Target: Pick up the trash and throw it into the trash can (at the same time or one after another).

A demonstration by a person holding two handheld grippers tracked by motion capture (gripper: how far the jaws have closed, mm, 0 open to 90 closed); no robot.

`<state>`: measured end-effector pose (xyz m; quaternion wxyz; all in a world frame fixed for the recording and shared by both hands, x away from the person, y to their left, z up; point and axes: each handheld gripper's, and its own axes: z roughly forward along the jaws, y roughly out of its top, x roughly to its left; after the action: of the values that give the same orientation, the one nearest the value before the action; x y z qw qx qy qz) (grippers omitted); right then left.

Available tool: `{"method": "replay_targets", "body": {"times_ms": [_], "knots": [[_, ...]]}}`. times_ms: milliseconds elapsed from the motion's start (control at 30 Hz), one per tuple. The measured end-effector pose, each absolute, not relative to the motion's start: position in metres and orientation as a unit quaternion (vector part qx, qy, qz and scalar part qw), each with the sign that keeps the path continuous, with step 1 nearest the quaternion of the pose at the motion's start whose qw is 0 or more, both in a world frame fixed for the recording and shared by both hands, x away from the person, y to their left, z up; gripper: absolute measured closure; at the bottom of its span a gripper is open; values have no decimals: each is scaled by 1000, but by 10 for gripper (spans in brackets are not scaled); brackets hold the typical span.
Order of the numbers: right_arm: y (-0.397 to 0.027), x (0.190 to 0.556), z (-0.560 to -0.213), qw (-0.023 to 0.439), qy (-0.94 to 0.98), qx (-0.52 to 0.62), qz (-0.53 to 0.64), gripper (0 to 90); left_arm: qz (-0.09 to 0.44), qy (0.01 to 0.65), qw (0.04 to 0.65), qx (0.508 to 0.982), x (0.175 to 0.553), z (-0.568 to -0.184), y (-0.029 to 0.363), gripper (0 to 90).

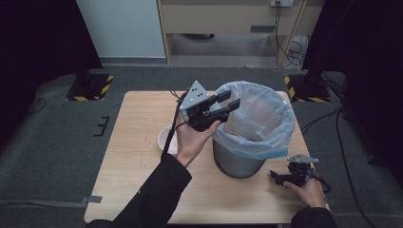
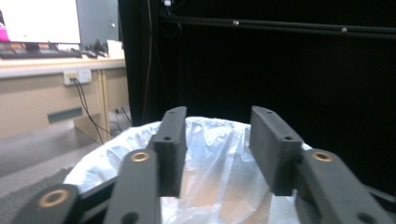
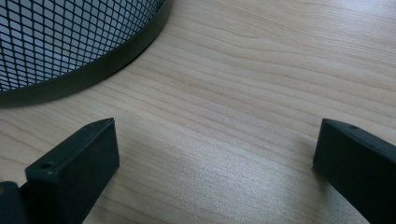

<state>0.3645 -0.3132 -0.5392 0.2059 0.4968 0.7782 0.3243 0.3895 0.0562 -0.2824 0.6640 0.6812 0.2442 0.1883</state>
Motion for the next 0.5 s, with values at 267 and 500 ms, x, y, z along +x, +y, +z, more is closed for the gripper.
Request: {"method": "replay_targets", "body": {"times_ms": [267,500], "knots": [[-313,364,-539,206,779,497,324,4,214,266,662,667,378,-280,100,404],[-313,364,-539,206,779,497,324,4,235,286,645,669,374,-294,134,333]]}}
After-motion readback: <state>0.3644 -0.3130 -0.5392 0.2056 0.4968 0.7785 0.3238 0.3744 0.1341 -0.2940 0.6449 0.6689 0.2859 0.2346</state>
